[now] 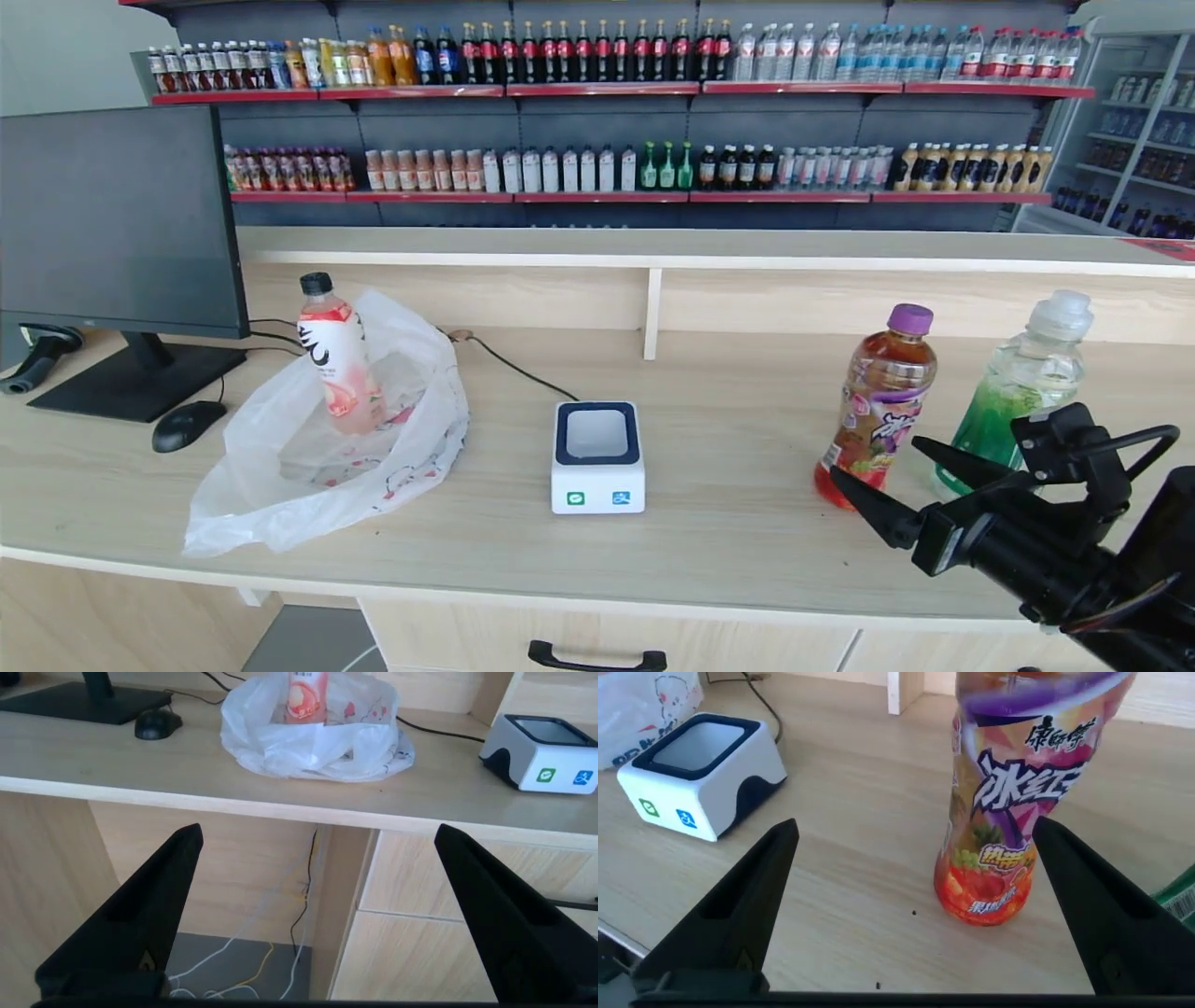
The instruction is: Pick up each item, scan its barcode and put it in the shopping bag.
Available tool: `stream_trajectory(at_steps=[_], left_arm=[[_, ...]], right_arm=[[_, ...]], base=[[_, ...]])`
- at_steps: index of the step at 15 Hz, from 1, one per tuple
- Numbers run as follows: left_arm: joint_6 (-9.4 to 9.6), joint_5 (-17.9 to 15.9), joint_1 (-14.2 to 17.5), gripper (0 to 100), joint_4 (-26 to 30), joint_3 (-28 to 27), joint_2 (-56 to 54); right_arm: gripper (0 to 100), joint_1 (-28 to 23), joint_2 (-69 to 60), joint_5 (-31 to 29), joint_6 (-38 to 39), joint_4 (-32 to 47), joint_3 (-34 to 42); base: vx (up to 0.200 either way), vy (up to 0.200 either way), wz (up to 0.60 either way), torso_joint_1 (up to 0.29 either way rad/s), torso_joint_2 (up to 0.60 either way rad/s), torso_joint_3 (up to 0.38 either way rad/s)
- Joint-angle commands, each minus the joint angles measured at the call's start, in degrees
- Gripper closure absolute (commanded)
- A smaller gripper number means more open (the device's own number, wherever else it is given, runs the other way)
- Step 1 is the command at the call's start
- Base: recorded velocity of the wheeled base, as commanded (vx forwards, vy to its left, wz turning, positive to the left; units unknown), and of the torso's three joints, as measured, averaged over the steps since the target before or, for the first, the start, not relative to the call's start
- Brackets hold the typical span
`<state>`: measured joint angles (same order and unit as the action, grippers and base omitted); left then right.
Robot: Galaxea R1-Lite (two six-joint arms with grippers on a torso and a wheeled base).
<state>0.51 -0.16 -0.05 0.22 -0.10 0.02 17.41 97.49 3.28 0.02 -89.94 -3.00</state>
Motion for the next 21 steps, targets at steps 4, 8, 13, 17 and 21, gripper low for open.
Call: stream_trajectory(at_steps=[4, 8, 13, 17, 21], left_arm=[[0.02, -0.02, 0.05, 0, -0.04, 0.01, -0.02], [0.02, -0.02, 0.05, 0, -0.04, 0.01, -0.02], [0.02, -0.02, 0.05, 0, -0.04, 0.01, -0.02], [0.19, -0.02, 0.05, 0, -0.04, 0.01, -0.02], [0.1, -0.11, 0.05, 0, -0.04, 0.01, -0.02]], right_arm=[[0, -2.12, -0.72, -0.03, -0.55, -0.06, 1.15], [0, -2.29, -0.54, -0.03, -0.55, -0.06, 0.71], [0, -2.47, 1.83, -0.03, -1.34, -0.06, -2.89], [0, -4.14, 3.15, -0.03, -1.96, -0.06, -4.12], [0, -4.31, 3.85, -0.03, -2.05, -0.06, -4.91]], base=[[0.0, 0.0, 0.0, 0.0, 0.0, 0.0], [0.0, 0.0, 0.0, 0.0, 0.0, 0.0], [0.0, 0.0, 0.0, 0.0, 0.0, 0.0], [0.0, 0.0, 0.0, 0.0, 0.0, 0.0], [0.0, 0.0, 0.0, 0.0, 0.0, 0.0]])
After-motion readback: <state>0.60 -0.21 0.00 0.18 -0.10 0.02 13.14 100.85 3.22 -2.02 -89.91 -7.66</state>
